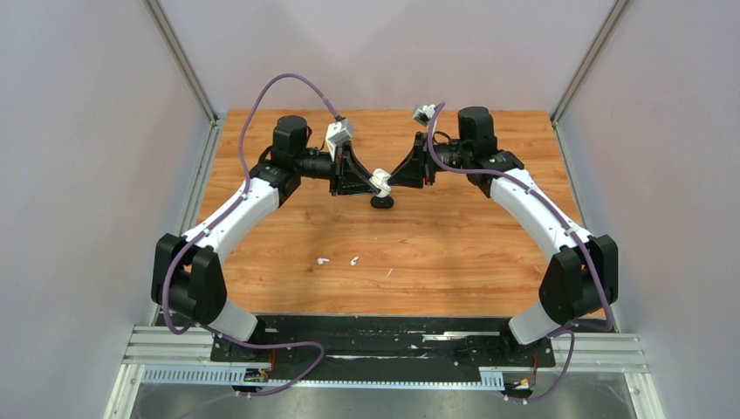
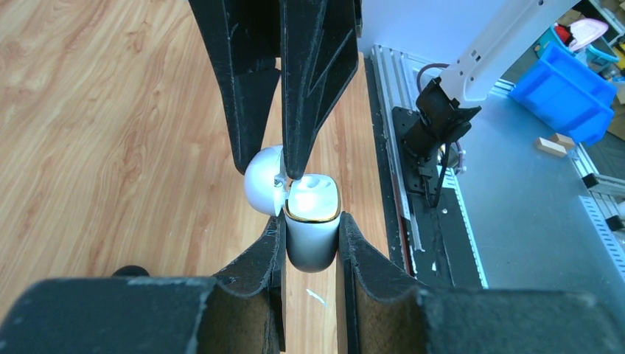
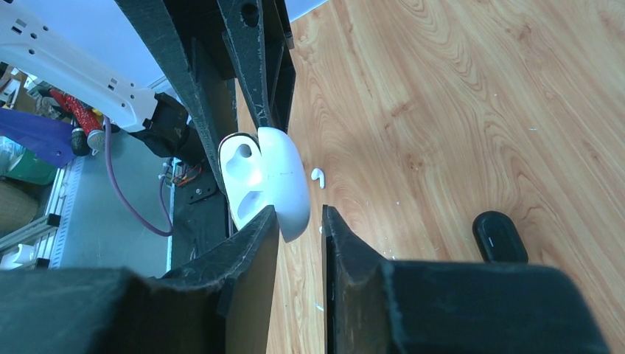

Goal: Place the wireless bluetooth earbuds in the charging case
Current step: Open the charging case.

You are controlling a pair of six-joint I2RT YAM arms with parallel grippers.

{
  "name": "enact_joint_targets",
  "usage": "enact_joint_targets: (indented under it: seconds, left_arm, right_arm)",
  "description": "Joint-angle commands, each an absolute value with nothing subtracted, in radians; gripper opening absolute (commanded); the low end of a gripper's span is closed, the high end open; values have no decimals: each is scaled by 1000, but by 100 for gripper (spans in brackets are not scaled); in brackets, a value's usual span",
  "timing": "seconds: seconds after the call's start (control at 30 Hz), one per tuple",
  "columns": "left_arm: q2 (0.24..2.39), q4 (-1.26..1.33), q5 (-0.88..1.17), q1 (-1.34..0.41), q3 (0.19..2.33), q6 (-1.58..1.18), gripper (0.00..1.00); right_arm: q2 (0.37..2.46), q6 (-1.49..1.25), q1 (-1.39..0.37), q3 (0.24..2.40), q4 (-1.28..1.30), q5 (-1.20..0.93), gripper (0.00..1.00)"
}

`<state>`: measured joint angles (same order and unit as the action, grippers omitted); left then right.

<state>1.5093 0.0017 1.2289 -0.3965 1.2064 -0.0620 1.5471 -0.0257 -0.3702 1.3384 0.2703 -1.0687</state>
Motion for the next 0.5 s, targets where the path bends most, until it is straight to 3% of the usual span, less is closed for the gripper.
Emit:
enact_joint_targets:
  seconds: [0.0, 0.13, 0.23, 0.27, 0.3, 0.4, 0.47]
  left_arm:
    - [1503, 87, 1253, -393, 1203, -112, 0]
    - [1508, 114, 1253, -393, 1196, -134, 0]
    - [1514, 121, 1235, -393, 1195, -142, 0]
    - [1517, 117, 1218, -394, 1198, -147, 3]
    - [1519, 95, 1184, -393, 1202, -145, 7]
    - [1527, -58, 1106, -393, 1245, -100, 38]
    - [1529, -153, 1039, -388, 1292, -55, 50]
  right_arm:
    - [1554, -22, -385, 1364, 230, -1088, 26]
    - [1559, -21, -392, 1372, 225, -1095, 15]
    - [1560, -8, -396, 1377, 221, -1102, 0]
    - [1559, -6, -396, 1378, 222, -1099, 0]
    - [1556, 26, -397, 1378, 223, -1090, 0]
    - [1544, 126, -401, 1384, 263, -1042, 0]
    - [1534, 231, -406, 1393, 319, -1005, 0]
